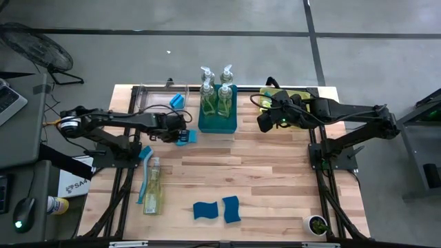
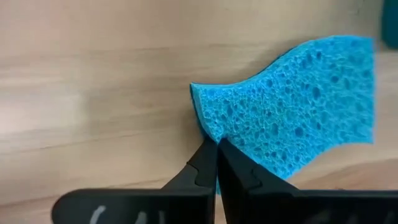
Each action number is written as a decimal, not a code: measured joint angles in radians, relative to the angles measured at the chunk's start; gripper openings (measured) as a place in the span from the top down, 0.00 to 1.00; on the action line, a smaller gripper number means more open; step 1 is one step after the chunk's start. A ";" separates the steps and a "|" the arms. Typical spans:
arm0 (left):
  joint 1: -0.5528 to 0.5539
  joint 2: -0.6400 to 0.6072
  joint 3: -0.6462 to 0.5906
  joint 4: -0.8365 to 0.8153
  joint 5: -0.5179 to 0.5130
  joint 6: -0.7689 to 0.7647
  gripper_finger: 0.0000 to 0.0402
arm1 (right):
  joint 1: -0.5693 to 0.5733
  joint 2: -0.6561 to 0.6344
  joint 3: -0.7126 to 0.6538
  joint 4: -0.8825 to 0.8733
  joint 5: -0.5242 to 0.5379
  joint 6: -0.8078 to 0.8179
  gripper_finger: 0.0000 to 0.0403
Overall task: Pick & Place Kitchen Sink Supplies
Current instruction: Put the blue sponge into the transparent bin
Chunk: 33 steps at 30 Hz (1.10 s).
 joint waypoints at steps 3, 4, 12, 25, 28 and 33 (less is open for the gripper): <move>0.000 -0.042 0.033 -0.071 -0.029 0.051 1.00 | 0.000 0.000 0.000 -0.001 0.000 0.000 0.52; 0.000 -0.057 0.042 -0.095 -0.039 0.068 1.00 | 0.000 0.000 0.000 -0.002 0.002 -0.001 0.52; 0.000 -0.158 0.161 -0.305 -0.056 0.191 1.00 | 0.000 0.000 0.000 -0.002 0.004 -0.001 0.52; 0.000 -0.183 0.549 -0.771 -0.290 0.318 1.00 | 0.000 0.000 0.000 -0.001 0.005 -0.001 0.52; 0.000 -0.183 0.626 -0.837 -0.388 0.327 1.00 | 0.000 0.000 0.000 -0.001 0.005 -0.001 0.52; 0.002 -0.151 0.712 -0.928 -0.526 0.340 1.00 | 0.000 0.000 0.000 -0.001 0.012 0.000 0.52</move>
